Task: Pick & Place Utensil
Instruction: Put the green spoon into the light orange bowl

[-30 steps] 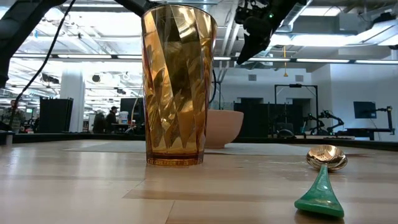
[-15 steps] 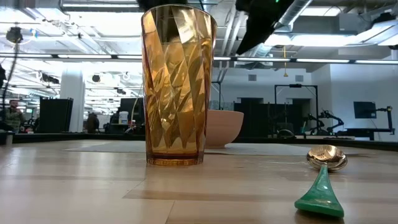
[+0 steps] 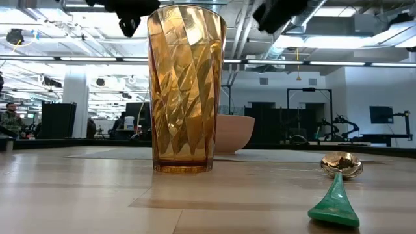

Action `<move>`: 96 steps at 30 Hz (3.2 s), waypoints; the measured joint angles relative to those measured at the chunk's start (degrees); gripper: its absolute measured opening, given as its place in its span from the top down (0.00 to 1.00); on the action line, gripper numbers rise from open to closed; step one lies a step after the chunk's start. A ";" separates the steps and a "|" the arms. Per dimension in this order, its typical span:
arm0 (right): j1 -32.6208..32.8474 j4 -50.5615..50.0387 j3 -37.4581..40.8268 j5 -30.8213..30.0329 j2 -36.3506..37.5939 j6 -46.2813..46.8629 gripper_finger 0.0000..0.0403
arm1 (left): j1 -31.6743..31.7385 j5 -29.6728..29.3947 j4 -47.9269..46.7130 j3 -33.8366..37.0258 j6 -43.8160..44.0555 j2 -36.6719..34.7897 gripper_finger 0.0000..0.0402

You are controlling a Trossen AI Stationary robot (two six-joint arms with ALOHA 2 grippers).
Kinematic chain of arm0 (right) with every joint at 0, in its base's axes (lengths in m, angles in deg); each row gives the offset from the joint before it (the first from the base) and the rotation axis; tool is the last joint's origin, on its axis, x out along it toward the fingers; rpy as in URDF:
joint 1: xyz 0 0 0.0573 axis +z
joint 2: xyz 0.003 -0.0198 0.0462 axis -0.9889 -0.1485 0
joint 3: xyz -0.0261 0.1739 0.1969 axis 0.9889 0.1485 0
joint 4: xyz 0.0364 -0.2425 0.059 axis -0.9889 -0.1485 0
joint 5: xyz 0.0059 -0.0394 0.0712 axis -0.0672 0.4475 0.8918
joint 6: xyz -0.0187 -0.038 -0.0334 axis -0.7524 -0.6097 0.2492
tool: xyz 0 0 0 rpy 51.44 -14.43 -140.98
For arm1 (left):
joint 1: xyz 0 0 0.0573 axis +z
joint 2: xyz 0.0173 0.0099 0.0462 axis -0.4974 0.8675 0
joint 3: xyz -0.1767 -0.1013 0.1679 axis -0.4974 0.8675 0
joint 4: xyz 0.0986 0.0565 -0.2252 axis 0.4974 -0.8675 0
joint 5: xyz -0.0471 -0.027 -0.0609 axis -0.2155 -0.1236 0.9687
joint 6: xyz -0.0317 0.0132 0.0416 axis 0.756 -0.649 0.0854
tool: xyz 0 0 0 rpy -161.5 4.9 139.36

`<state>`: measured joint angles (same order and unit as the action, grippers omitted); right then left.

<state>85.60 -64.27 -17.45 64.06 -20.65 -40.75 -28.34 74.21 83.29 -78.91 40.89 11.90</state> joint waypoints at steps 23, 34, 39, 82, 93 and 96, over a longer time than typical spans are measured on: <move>14.91 42.45 21.93 -1.76 -12.09 16.49 0.97 | 0.53 -0.04 3.71 5.64 0.23 -1.01 0.86; 18.66 41.86 20.50 0.86 -13.84 12.18 0.76 | 0.53 -0.04 3.90 5.64 0.45 -1.01 0.86; 22.35 43.81 20.53 3.66 -19.24 8.84 0.75 | 0.53 -0.02 3.90 5.64 0.45 -1.01 0.86; 23.73 54.33 17.54 -7.51 -30.13 9.76 0.75 | 0.44 0.00 4.27 5.57 0.45 -0.23 0.86; 23.06 57.68 16.62 -7.32 -34.20 9.66 0.75 | 0.44 0.00 4.27 5.57 0.45 -0.23 0.86; 23.06 57.26 16.55 -7.32 -34.20 9.32 0.79 | 0.44 0.00 4.27 5.57 0.45 -0.23 0.86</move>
<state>108.66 -7.01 -0.90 56.74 -54.84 -31.43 -27.90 74.21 87.57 -73.34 41.34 11.67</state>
